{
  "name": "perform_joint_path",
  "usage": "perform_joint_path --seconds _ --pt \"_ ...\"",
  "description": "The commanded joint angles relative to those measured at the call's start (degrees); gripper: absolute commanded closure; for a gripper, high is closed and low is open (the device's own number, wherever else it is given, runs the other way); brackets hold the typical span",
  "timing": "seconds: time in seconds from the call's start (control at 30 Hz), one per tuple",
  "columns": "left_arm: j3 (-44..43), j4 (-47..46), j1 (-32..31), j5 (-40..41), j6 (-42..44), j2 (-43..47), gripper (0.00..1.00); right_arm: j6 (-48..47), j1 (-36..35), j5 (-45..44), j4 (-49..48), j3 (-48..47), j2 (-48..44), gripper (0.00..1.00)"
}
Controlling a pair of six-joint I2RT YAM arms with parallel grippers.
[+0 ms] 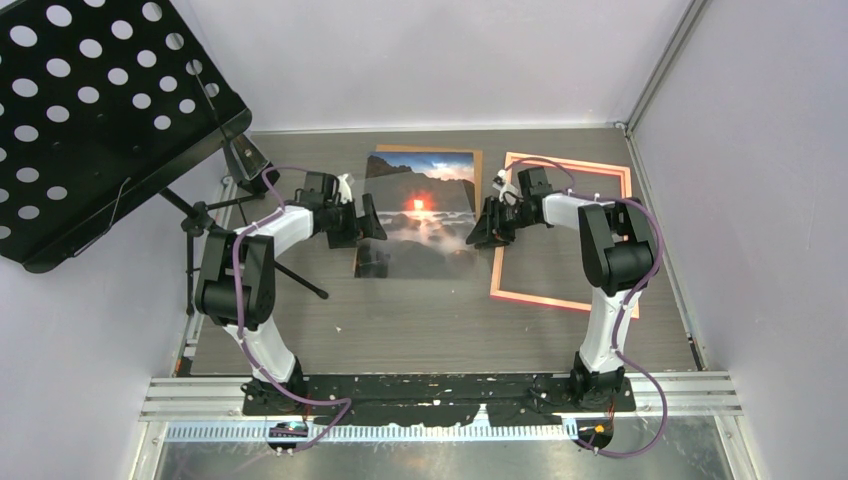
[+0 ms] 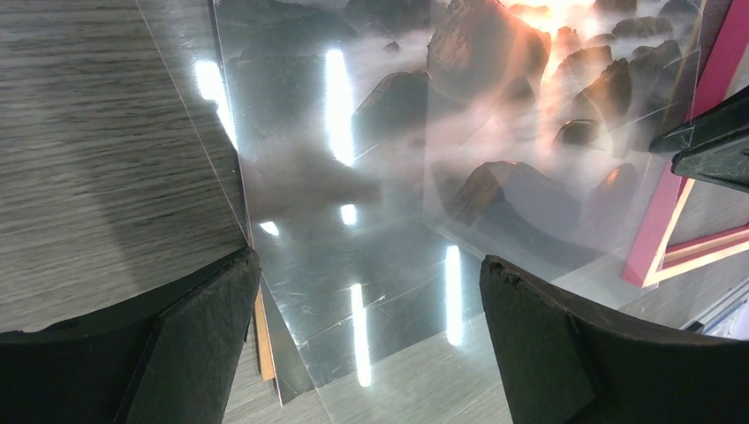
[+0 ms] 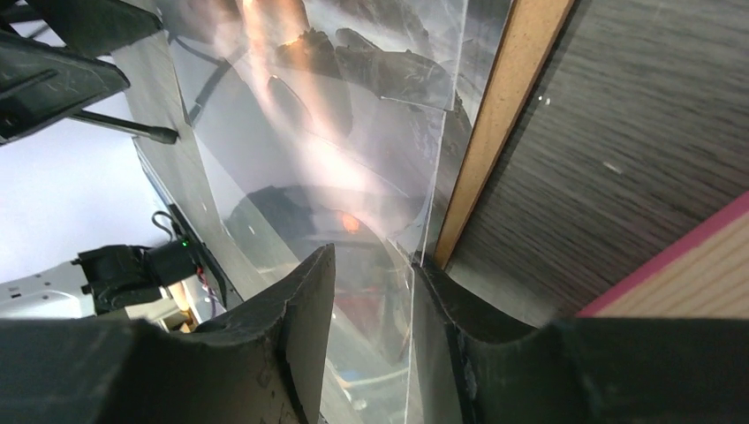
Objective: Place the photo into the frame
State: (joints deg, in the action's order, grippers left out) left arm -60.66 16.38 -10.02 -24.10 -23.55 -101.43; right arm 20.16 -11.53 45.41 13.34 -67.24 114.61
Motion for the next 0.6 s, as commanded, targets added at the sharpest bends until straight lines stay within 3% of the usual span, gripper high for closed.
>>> perform_joint_path --seconds 0.0,0.37,0.57 --pt "2.27 2.19 -2.49 -5.23 -1.26 -3.06 0.01 -6.84 -1.49 -2.08 9.28 -2.39 -1.46 0.57" --pt "2.15 2.00 -2.46 -5.43 -1.23 -2.94 0.01 -13.27 -2.26 1.71 19.64 -8.77 2.94 0.58" --pt "2.09 1.81 -2.46 -5.99 -1.15 -3.24 0.01 -13.55 -2.36 9.98 19.89 -9.73 5.11 0.58"
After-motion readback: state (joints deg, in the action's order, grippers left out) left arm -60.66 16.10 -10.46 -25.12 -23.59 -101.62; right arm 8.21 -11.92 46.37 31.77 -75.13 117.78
